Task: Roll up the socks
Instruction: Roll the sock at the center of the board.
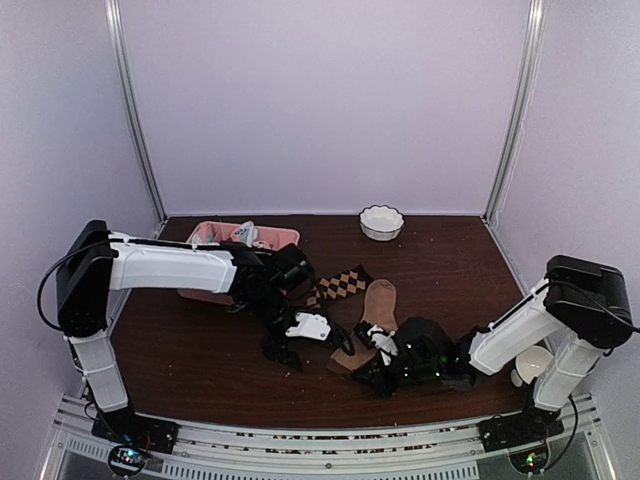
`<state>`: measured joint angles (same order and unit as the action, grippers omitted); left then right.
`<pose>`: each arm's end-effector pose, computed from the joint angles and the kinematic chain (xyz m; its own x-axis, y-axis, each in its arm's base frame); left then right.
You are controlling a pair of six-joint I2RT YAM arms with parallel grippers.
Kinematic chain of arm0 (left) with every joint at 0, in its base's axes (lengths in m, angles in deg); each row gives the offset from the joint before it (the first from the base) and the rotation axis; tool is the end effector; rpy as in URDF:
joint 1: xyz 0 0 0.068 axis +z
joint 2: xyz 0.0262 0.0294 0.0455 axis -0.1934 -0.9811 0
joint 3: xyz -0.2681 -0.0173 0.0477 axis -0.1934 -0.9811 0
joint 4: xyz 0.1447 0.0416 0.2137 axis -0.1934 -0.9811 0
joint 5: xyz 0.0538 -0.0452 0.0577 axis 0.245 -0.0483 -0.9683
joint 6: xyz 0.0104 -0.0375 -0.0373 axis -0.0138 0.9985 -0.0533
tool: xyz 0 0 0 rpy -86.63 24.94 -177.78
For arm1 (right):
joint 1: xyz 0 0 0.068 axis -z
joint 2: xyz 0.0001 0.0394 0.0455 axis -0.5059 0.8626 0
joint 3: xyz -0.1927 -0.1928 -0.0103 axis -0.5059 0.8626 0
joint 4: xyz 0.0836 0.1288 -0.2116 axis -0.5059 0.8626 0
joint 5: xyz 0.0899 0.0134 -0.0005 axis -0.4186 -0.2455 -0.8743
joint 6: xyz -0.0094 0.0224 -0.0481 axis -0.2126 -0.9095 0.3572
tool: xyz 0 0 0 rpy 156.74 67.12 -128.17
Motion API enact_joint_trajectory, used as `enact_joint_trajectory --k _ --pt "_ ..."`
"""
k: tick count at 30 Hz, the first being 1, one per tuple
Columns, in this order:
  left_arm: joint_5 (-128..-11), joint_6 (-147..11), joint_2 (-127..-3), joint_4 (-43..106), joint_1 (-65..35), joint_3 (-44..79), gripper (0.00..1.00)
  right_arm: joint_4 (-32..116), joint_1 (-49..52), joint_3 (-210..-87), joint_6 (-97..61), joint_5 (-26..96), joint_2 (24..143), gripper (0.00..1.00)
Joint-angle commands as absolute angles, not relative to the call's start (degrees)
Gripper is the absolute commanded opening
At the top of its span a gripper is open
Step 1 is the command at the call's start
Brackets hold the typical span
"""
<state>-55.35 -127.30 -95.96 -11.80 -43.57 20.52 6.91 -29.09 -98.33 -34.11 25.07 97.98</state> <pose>0.2006 -0.3071 0.1888 0.2426 0.8498 -0.4679 0.9582 -0.2854 -0.0216 0.1293 0.2404 0.1026 -0.6414 -0.3550 -0.6802 -0.7554 0.4472 0.4789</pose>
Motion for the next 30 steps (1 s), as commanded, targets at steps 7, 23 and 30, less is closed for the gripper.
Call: enact_joint_trajectory --k 7,23,30 --pt "-56.4 -132.4 -103.5 -13.1 -48.1 28.2 0.55 -12.0 -23.9 -93.1 -48.6 15.1 101.8 0.00" --pt "-59.8 -133.4 -108.4 -11.4 -50.0 31.2 0.44 -15.7 -21.8 -91.3 -52.9 12.4 104.4 0.00" --pt "-62.1 -131.8 -109.5 -7.8 -50.8 30.5 0.33 -14.5 -21.6 -91.2 -53.5 13.4 104.5 0.00"
